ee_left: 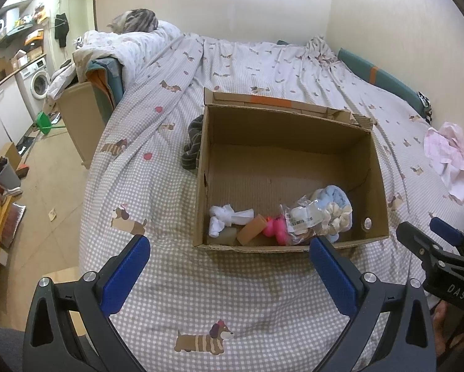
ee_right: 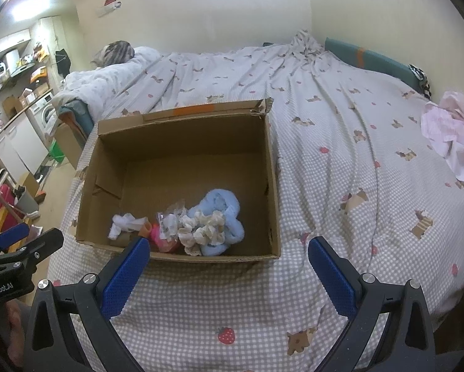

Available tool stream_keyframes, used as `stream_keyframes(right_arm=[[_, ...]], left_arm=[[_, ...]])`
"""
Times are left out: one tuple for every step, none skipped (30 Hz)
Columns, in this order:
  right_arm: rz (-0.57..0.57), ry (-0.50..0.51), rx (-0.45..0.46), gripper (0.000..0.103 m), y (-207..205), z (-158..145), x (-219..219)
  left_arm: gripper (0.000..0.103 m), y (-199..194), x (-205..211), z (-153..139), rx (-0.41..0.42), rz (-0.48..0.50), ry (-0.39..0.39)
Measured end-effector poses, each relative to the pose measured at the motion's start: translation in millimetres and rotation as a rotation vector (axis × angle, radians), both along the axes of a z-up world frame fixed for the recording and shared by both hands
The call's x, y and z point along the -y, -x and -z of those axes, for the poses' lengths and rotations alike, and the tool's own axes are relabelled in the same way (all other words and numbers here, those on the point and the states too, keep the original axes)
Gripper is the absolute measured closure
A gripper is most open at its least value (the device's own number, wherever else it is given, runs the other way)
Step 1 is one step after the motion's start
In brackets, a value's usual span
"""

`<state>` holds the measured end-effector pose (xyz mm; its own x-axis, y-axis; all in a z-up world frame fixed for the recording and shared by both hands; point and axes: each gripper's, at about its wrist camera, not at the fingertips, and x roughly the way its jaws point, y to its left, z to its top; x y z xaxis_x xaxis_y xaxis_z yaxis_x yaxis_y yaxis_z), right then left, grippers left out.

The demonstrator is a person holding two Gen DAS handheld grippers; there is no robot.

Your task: Organize soft objects

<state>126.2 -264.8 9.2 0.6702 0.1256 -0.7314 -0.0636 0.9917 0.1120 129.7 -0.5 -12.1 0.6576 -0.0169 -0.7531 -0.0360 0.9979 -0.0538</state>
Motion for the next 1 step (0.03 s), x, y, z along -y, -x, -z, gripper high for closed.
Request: stream_keyframes(right_arm=[[-0.001, 0.001, 0.001, 0.000, 0.4, -0.2, -0.5]], left_arm=[[0.000, 0.0, 0.0, -0.1, 0.002, -0.001, 0.006]])
